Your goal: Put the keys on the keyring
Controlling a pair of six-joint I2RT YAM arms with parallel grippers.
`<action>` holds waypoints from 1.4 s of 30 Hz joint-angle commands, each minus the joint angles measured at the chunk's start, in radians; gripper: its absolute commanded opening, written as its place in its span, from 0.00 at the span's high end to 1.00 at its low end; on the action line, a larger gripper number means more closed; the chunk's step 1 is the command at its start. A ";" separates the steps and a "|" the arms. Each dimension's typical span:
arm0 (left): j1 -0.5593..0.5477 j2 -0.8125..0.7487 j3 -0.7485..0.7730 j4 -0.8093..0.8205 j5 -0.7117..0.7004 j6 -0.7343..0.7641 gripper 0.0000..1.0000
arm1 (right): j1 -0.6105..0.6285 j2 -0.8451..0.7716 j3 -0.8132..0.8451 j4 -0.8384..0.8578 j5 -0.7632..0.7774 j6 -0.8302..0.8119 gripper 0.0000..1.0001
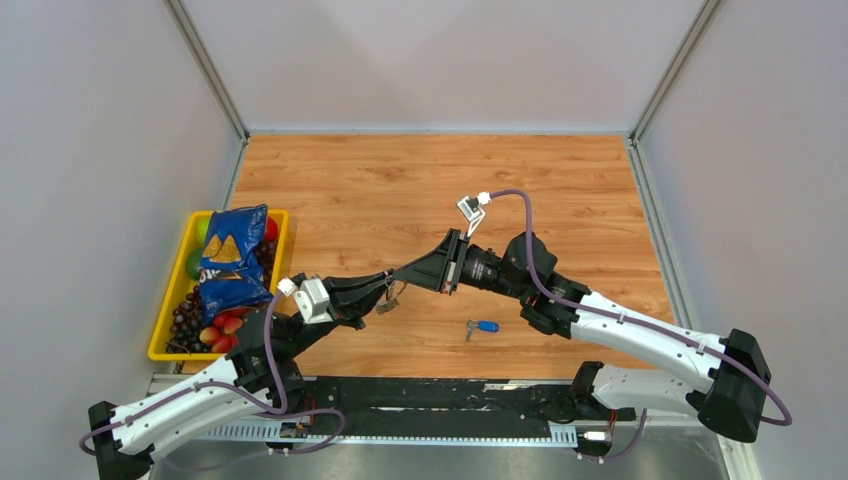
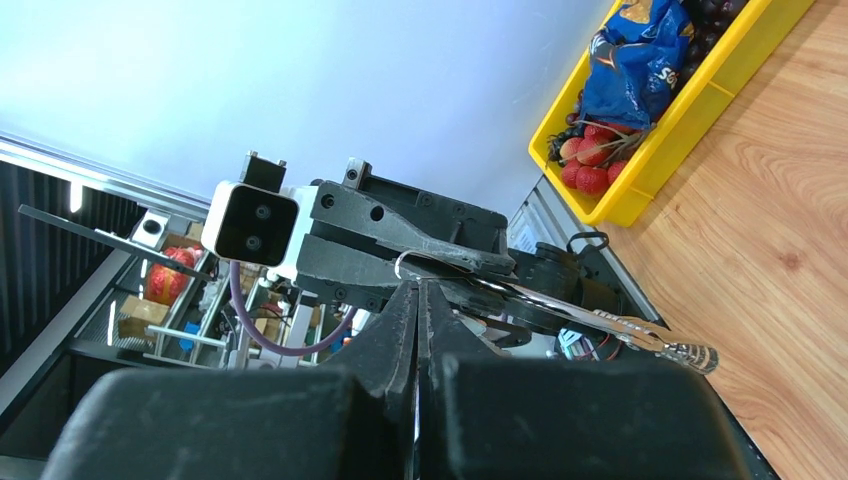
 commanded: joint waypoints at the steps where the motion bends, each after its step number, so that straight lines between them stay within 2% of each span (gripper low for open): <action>1: 0.000 -0.004 0.006 0.022 0.026 0.005 0.99 | 0.009 -0.018 0.016 0.092 0.025 0.019 1.00; 21: 0.000 0.015 0.016 0.009 0.027 0.002 1.00 | 0.017 -0.001 0.052 0.135 0.010 0.006 1.00; 27: 0.000 0.012 0.021 0.004 0.028 0.000 1.00 | 0.017 -0.040 0.060 0.035 0.031 -0.064 0.99; 32: 0.000 0.002 0.022 -0.002 0.027 0.000 1.00 | 0.017 -0.104 0.048 -0.069 0.072 -0.152 0.74; 35: 0.000 -0.007 0.021 -0.004 0.026 -0.001 1.00 | 0.018 -0.144 0.017 -0.099 0.095 -0.166 0.64; 42: 0.000 -0.007 0.021 -0.003 0.023 -0.001 0.99 | 0.017 -0.149 -0.036 -0.110 0.056 -0.111 0.60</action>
